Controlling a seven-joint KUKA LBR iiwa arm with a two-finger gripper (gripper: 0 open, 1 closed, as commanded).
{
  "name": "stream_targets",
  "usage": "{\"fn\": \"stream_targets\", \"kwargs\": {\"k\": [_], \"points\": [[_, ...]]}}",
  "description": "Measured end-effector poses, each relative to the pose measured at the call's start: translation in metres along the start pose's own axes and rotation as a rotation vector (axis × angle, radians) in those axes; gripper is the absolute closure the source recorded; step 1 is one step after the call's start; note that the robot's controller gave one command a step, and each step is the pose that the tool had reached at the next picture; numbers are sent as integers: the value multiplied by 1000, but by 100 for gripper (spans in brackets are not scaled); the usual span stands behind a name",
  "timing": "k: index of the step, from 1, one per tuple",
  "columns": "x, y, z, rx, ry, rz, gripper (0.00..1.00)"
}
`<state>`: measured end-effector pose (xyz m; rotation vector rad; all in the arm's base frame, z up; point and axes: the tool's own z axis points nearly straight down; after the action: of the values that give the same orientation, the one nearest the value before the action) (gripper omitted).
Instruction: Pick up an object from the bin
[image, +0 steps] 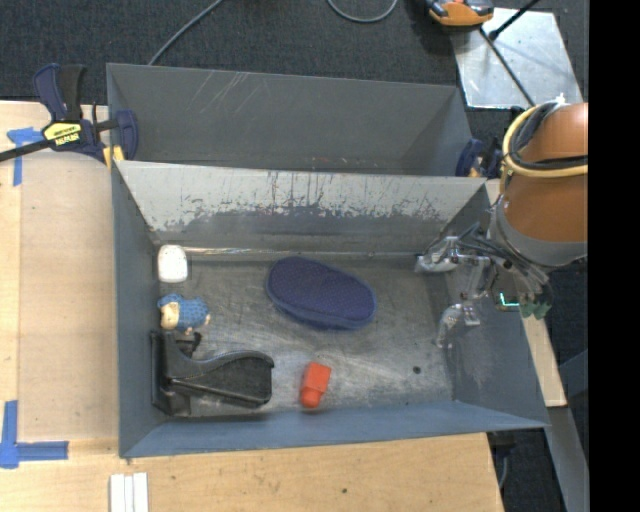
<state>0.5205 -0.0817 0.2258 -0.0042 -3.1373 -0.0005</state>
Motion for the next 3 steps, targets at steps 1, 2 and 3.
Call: {"fn": "stream_targets", "kwargs": {"k": [1,2,3], "points": [[-46,44,138,1,-8,-110,0],[-74,58,149,9,-24,-520,0],[-78,61,144,8,-42,-519,100]]}}
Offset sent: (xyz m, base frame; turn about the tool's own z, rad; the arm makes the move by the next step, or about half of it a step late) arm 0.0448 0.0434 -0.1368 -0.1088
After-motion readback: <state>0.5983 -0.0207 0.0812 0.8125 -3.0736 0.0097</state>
